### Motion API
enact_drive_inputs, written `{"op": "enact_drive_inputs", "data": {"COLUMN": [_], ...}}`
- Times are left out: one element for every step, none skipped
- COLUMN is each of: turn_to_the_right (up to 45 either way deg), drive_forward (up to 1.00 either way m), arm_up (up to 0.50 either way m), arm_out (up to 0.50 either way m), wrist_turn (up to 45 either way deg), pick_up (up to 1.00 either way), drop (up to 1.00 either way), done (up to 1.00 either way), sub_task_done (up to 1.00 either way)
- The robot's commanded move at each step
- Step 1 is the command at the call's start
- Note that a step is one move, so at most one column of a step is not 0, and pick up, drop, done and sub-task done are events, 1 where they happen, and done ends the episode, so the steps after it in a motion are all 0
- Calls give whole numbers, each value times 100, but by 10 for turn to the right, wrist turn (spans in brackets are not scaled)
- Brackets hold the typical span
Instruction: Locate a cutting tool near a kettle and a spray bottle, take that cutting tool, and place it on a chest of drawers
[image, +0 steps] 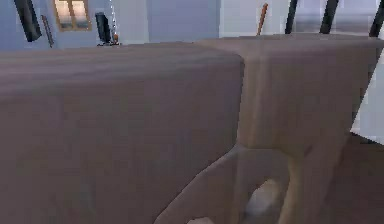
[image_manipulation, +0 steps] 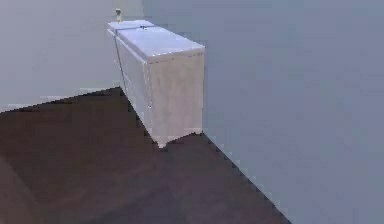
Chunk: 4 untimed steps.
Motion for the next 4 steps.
{"op": "enact_drive_inputs", "data": {"turn_to_the_right": [450, 450, 450, 390], "drive_forward": [0, 0, 0, 0], "arm_up": [0, 0, 0, 0], "arm_out": [0, 0, 0, 0], "wrist_turn": [0, 0, 0, 0], "pick_up": [0, 0, 0, 0], "drop": [0, 0, 0, 0], "done": [0, 0, 0, 0], "sub_task_done": [0, 0, 0, 0]}}
